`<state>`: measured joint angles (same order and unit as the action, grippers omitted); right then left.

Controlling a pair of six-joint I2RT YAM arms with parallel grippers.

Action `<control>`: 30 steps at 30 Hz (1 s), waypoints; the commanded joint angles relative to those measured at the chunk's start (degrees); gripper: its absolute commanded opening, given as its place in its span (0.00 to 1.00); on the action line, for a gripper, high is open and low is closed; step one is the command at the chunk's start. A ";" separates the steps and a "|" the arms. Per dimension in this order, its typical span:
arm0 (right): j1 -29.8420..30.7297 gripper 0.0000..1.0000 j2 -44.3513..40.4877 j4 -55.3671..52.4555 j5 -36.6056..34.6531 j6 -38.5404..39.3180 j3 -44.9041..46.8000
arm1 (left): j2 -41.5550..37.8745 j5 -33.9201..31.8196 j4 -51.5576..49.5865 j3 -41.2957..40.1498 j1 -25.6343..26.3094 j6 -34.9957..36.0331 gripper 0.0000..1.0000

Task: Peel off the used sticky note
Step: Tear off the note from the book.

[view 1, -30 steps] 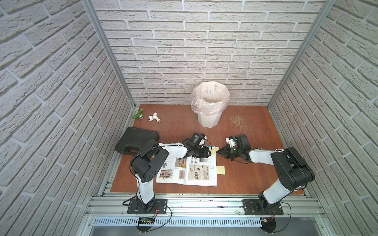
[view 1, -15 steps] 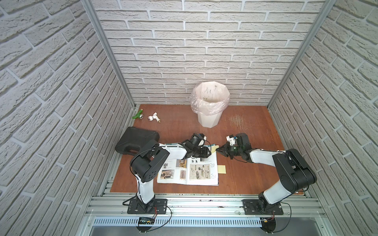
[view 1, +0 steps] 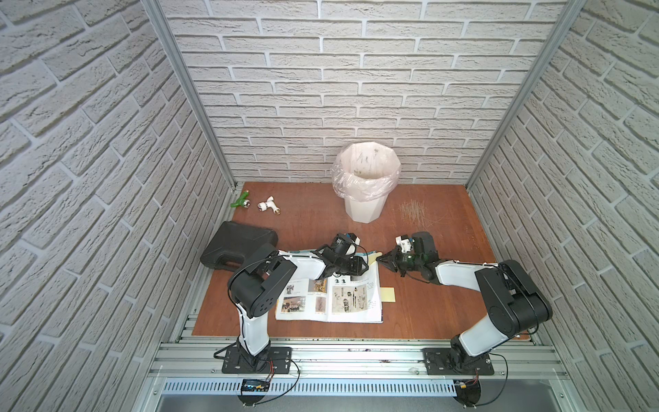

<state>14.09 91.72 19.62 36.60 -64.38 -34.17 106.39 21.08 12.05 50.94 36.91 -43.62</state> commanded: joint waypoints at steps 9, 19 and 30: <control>-0.20 0.03 -2.61 9.64 -2.57 -6.00 2.62 | 5.71 -5.46 -10.09 -4.36 0.08 0.71 0.21; -0.20 0.03 -1.36 17.51 -3.22 -12.68 4.74 | 6.62 -6.81 -9.68 -4.72 0.53 0.75 0.19; -0.20 0.03 -3.10 18.90 -3.90 -14.54 4.84 | 7.33 -6.67 -8.98 -4.85 0.59 0.81 0.19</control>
<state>14.09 90.96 35.05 34.02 -78.72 -29.28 107.63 19.20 16.82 50.06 37.32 -43.55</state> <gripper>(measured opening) 0.074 0.185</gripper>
